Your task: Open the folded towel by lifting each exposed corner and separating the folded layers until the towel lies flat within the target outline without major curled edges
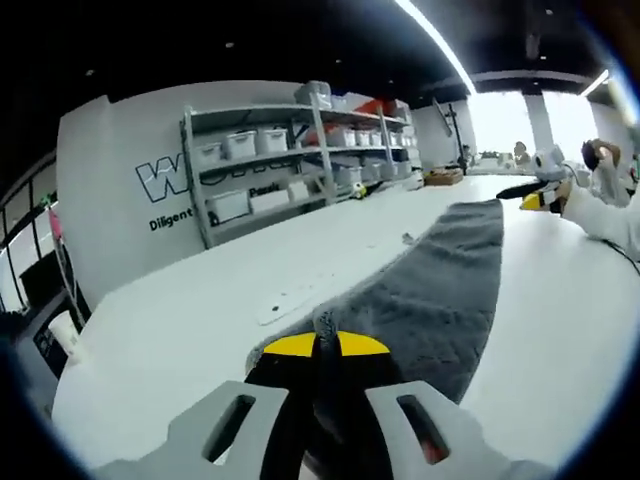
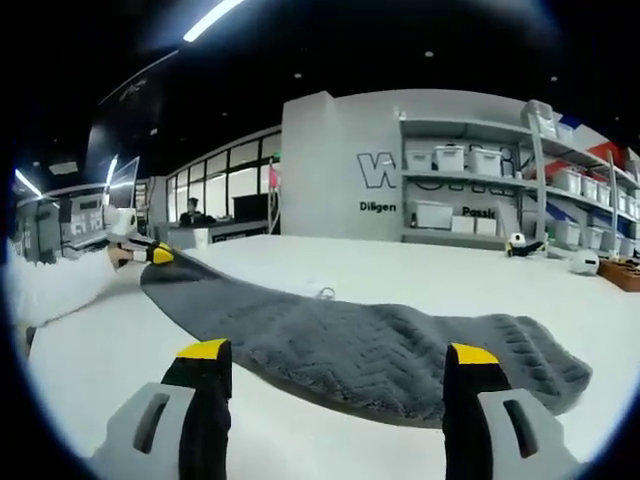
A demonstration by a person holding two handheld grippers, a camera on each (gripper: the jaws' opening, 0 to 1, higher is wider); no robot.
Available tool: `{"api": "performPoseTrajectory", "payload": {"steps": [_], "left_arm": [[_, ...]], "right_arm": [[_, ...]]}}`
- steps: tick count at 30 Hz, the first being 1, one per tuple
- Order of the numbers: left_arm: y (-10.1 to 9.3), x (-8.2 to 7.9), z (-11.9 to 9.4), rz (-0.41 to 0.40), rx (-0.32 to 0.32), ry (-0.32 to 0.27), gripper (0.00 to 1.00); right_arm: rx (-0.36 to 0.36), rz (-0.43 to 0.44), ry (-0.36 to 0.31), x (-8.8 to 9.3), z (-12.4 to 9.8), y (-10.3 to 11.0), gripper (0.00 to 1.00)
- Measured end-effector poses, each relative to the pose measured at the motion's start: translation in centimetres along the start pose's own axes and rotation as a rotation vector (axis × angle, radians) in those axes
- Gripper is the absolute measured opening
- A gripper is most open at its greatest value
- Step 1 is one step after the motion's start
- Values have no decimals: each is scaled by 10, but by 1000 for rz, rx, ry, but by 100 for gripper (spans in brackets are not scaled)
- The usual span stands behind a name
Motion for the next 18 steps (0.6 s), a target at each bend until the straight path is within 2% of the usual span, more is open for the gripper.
{"api": "performPoseTrajectory", "payload": {"steps": [9, 18], "left_arm": [[-36, -8, -19, 57, 72, -31, 4], [-64, -3, -40, 76, 156, -14, 4]], "right_arm": [[0, -2, -1, 0, -1, 0, 86], [-2, -6, -7, -2, -1, 0, 86]]}}
Point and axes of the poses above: the point that each gripper's makers call its tool centre point, and the gripper's own axes: z roughly forward along the fingers, y roughly to its left, x roughly out of its underside, the point moved 5 cm from there along -z, roughly backward along the fingers, and after that the axes turned 4 degrees about -z, right-handed, at the moved point
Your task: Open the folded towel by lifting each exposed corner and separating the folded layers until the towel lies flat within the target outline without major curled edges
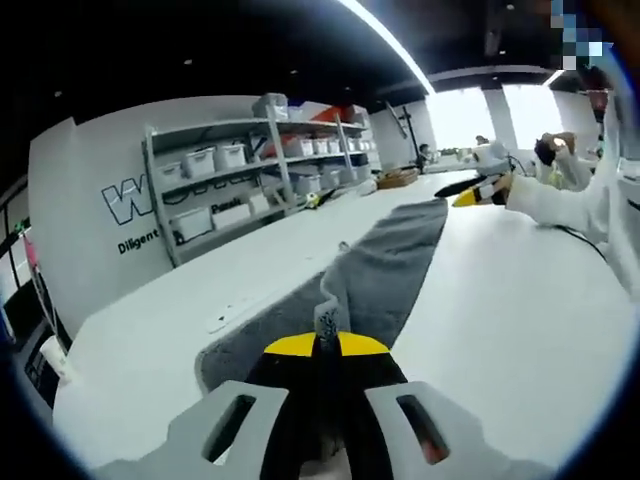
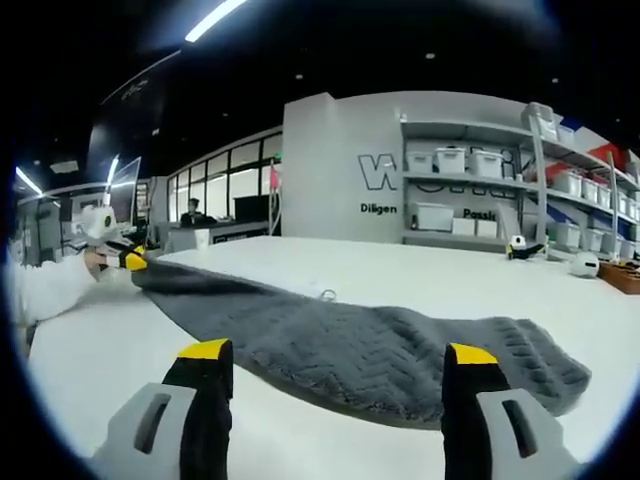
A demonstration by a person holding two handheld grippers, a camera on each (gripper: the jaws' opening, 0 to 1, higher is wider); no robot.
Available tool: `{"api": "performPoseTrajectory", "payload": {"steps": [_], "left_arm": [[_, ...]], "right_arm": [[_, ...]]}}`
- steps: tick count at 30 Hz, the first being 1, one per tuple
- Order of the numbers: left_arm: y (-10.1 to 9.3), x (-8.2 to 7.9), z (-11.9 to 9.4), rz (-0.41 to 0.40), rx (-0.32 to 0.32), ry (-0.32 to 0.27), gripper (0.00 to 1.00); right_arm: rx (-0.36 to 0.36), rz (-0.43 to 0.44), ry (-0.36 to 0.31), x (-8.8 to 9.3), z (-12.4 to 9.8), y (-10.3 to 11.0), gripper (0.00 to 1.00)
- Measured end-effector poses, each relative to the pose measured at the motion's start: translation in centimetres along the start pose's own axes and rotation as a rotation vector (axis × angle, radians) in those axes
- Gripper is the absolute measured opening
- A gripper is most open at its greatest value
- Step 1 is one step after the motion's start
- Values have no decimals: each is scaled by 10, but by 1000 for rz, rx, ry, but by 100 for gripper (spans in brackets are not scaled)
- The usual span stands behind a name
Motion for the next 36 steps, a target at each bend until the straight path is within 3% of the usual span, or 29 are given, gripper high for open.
{"api": "performPoseTrajectory", "payload": {"steps": [8, 15, 29, 36], "left_arm": [[-32, 6, -14, 23, 66, 5, 4], [-47, 25, -22, 91, 91, 74, 4], [-52, 48, -27, 2, 83, 47, 4], [-52, 46, -28, -3, 81, 30, 7]], "right_arm": [[-1, 2, -2, 0, -1, -1, 86], [-1, 2, 2, 1, 0, 0, 85], [-2, -2, 21, 5, 3, 0, 85], [-4, -2, 28, 7, 4, 0, 85]]}}
Point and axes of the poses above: the point that each gripper's makers call its tool centre point, and the gripper's own axes: z roughly forward along the fingers, y roughly to its left, x roughly out of its underside, the point moved 5 cm from there along -z, roughly backward along the fingers, and after that the axes turned 4 degrees about -z, right-handed, at the moved point
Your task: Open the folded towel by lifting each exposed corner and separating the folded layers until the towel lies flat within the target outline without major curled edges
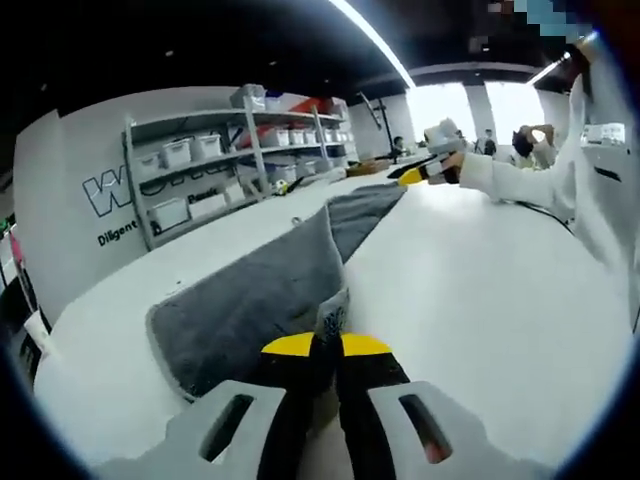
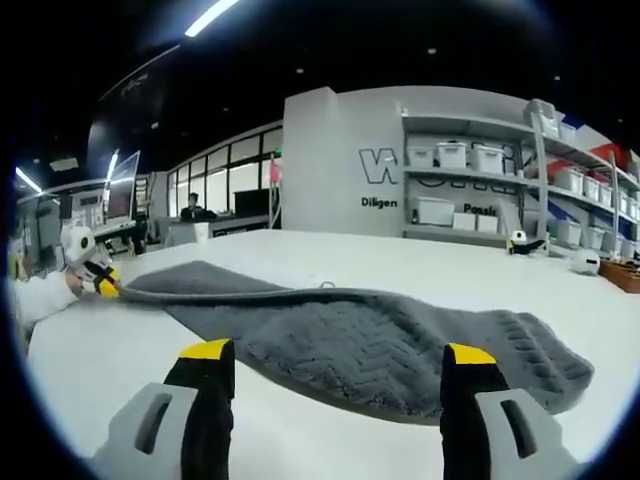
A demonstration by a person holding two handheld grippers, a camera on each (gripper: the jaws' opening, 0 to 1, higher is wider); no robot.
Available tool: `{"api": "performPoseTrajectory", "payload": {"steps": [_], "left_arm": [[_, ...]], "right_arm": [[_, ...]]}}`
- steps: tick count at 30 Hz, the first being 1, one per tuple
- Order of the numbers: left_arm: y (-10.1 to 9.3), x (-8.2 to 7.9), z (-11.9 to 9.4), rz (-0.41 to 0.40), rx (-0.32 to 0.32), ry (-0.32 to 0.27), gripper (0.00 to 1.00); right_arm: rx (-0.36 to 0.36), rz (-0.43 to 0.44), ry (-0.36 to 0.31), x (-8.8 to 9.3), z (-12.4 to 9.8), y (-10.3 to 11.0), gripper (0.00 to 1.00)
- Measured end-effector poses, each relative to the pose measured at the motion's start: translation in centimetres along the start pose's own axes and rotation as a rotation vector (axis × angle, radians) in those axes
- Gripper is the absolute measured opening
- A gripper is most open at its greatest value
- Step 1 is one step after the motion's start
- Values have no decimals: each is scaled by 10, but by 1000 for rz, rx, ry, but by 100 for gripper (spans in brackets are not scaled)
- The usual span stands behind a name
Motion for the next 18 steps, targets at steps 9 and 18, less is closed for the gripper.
{"api": "performPoseTrajectory", "payload": {"steps": [9, 18], "left_arm": [[7, -2, -13, -57, -33, -77, 32], [17, -2, -29, -126, -76, -119, 59]], "right_arm": [[-5, -7, 13, 3, 0, 2, 84], [-16, -6, 36, 9, 4, 5, 81]]}}
Point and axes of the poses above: the point that each gripper's makers call its tool centre point, and the gripper's own axes: z roughly forward along the fingers, y roughly to its left, x roughly out of its underside, the point moved 5 cm from there along -z, roughly backward along the fingers, and after that the axes turned 4 degrees about -z, right-handed, at the moved point
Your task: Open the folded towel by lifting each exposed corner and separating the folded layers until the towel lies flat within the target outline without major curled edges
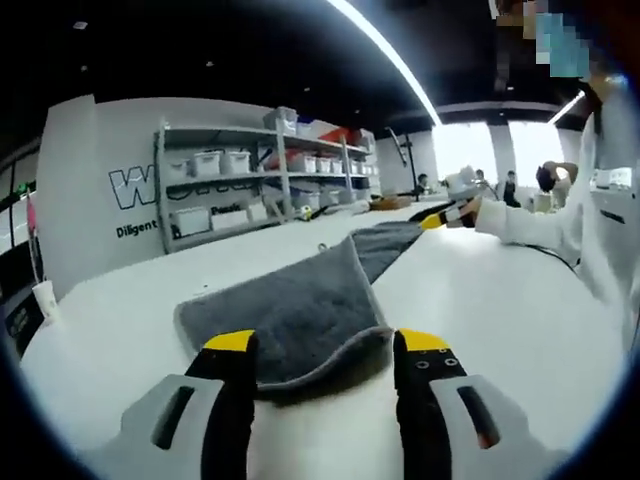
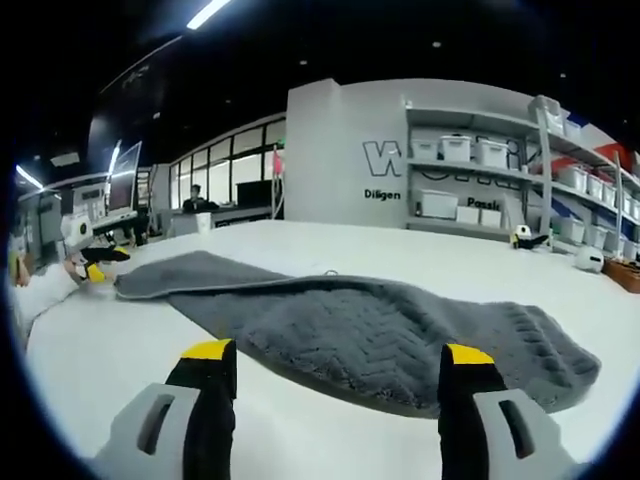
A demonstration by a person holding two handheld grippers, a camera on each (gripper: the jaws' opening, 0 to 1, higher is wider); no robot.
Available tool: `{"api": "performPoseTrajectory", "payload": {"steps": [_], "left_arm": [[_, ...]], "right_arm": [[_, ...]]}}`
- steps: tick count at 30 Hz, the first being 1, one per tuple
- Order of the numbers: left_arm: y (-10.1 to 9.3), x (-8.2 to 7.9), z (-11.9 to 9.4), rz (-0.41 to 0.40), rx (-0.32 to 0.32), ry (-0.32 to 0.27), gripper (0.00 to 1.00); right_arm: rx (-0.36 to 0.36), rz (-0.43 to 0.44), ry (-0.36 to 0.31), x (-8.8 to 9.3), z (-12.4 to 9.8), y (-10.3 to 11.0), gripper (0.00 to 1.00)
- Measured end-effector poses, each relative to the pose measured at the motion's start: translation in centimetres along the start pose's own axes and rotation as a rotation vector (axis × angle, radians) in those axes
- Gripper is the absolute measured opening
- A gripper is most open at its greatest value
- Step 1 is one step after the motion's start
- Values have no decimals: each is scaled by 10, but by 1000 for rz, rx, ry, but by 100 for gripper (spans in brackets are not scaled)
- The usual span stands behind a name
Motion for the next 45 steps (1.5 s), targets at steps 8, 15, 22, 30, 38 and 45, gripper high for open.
{"api": "performPoseTrajectory", "payload": {"steps": [8, 15, 22, 30, 38, 45], "left_arm": [[3, -4, -4, 9, -45, 1, 78], [12, -7, -11, -61, -112, -18, 100], [16, -7, -16, -89, -143, -13, 100], [10, -19, -18, -73, -127, -51, 99], [12, -22, -18, -68, -128, -58, 99], [15, -24, -17, -67, -127, -64, 99]], "right_arm": [[-35, -27, -37, -5, 4, 9, 81], [-68, -112, -25, -2, 10, 23, 82], [-101, -182, -34, -5, 15, 39, 84], [-27, -264, 3, -15, 35, 29, 85], [-39, -462, 25, -44, 79, 35, 79], [-28, -683, 109, -42, 116, 37, 76]]}}
Point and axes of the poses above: the point that each gripper's makers call its tool centre point, and the gripper's own axes: z roughly forward along the fingers, y roughly to its left, x roughly out of its underside, the point moved 5 cm from there along -z, roughly backward along the fingers, and after that the axes turned 4 degrees about -z, right-handed, at the moved point
